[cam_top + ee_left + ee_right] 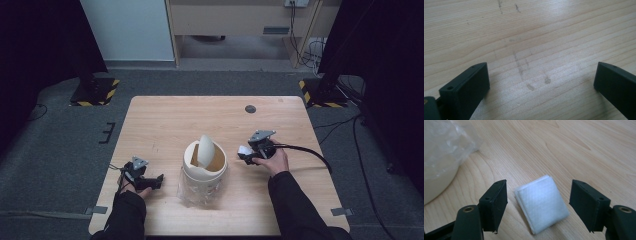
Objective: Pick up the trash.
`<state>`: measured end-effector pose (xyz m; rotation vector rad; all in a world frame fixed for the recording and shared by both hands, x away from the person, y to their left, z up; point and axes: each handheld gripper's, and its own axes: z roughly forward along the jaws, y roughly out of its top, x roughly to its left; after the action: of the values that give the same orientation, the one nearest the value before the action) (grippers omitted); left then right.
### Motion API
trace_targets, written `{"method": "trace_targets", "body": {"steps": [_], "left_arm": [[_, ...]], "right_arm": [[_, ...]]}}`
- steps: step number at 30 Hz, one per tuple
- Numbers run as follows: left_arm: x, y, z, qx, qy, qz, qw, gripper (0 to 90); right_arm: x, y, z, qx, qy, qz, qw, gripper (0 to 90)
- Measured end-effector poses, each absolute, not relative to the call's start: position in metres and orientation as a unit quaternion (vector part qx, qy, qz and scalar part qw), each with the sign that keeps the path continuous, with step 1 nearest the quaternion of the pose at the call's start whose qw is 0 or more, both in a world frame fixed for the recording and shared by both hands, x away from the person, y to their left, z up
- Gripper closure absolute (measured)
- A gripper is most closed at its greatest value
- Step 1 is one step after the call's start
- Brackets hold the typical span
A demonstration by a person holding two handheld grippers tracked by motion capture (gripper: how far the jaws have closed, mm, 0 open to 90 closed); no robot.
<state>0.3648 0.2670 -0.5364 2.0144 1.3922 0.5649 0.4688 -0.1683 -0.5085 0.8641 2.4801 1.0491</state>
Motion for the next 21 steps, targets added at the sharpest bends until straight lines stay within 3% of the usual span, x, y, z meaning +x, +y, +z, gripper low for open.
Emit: {"method": "trace_targets", "body": {"steps": [21], "left_arm": [[0.365, 0.267, -0.536, 0.762, 0.527, 0.214, 0.309, 0.0]], "right_arm": [[0.473, -0.160, -0.523, 0.301, 0.878, 0.340, 0.151, 31.5]]}}
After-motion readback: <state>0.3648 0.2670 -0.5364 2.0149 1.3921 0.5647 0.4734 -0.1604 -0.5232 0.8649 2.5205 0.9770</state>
